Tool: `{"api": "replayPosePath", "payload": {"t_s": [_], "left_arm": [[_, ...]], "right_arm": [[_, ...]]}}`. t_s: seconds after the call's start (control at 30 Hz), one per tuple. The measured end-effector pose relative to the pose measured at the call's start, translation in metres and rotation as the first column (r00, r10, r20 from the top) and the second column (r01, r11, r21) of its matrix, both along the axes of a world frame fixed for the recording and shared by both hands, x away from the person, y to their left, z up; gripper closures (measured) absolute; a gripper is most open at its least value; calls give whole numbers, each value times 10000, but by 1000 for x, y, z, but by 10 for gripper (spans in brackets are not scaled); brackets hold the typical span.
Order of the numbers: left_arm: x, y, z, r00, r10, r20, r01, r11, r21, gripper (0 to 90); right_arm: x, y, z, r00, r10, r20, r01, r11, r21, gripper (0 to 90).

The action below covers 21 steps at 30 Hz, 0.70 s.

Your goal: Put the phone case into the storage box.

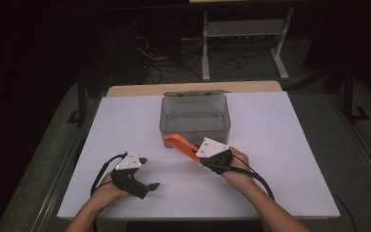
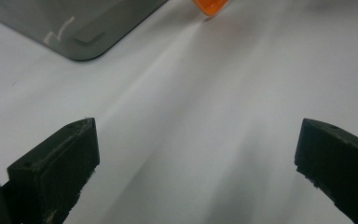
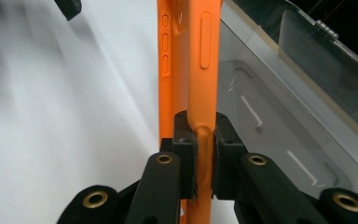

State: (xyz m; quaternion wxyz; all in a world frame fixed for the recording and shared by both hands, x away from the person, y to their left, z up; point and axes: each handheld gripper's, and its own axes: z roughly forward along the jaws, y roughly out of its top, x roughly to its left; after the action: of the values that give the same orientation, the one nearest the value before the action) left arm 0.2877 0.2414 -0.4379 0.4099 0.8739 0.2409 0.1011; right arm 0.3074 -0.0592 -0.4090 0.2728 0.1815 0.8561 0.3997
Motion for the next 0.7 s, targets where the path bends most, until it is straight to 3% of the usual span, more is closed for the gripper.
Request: {"api": "replayPosePath", "payload": {"t_s": [0.47, 0.7], "left_arm": [[0, 0, 0, 10000, -8, -21, 8, 10000, 24, 0], [0, 0, -1, 10000, -21, -4, 21, 10000, 57, 0]], "right_arm": [[7, -7, 1, 9939, -16, -1099, 124, 9951, 978, 815], [12, -12, 1, 9842, 3, -1773, 272, 9879, 1526, 815]]}}
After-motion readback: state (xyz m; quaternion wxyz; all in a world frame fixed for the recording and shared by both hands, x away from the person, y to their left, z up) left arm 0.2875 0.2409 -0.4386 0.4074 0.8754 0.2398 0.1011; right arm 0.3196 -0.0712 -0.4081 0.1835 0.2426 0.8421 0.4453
